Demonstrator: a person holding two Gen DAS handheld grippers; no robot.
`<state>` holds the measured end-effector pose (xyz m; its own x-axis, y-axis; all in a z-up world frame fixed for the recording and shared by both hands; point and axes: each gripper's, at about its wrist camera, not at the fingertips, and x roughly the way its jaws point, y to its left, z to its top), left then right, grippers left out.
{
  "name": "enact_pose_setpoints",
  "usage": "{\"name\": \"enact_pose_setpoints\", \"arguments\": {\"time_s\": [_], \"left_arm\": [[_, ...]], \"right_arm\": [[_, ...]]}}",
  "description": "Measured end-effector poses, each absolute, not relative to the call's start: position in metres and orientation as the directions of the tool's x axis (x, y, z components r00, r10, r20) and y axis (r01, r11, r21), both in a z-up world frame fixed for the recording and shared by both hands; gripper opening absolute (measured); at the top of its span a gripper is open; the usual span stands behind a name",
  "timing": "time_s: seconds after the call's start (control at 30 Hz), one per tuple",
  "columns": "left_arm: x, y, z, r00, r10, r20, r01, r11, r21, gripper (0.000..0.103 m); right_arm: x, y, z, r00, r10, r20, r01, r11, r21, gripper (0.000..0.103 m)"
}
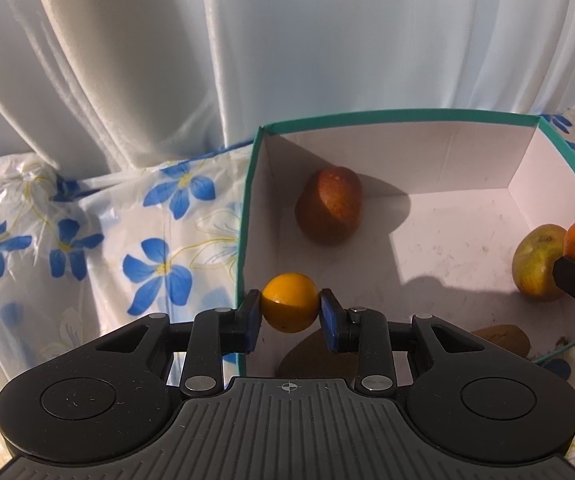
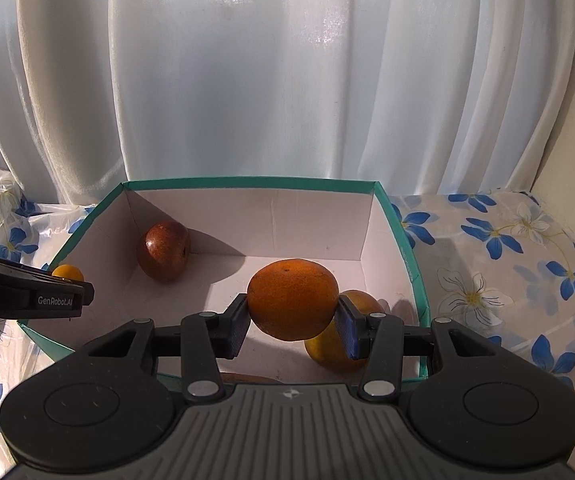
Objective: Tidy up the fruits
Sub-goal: 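Open the left tool to drop the citrus while the right tool drops the mandarin into the box, then move both tools back toward the remaining fruit beside the box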
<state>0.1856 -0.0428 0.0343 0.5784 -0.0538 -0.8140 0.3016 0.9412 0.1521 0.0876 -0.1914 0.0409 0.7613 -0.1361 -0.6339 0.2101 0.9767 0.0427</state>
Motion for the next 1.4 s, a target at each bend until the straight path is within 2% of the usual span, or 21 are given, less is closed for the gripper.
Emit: {"name": "enact_pose_setpoints", "arguments": {"time_s": [0.93,0.97,1.13,1.17,1.2,1.4], "left_arm": [[0.188,-0.047,0.027,0.553,-0.057,-0.831,0.315,0.938,0.145,0.036],[0.187,-0.047,0.027,0.552,-0.064,-0.832,0.321,0.936,0.142,0.038],[0.181,-0.050,0.033,0.524,-0.117,-0.844,0.356,0.930,0.092,0.064],[0.178,-0.052,0.038,0.541,-0.117,-0.833,0.359,0.928,0.103,0.075],[0.173,-0.052,0.043,0.568,-0.117,-0.815,0.360,0.925,0.118,0.079],[0.158,-0.039,0.076,0.653,-0.180,-0.735,0.350,0.933,0.082,0.083]], "right_arm": [[0.095,-0.195,0.032,0.736,-0.149,-0.661,0.221,0.975,0.027,0.046],[0.095,-0.195,0.032,0.735,-0.152,-0.661,0.225,0.974,0.025,0.046],[0.089,-0.196,0.038,0.758,-0.179,-0.628,0.240,0.971,0.013,0.049],[0.086,-0.195,0.041,0.768,-0.184,-0.613,0.238,0.971,0.007,0.049],[0.083,-0.194,0.044,0.777,-0.194,-0.599,0.242,0.970,-0.001,0.052],[0.055,-0.191,0.069,0.844,-0.257,-0.471,0.288,0.958,-0.007,0.063]]}}
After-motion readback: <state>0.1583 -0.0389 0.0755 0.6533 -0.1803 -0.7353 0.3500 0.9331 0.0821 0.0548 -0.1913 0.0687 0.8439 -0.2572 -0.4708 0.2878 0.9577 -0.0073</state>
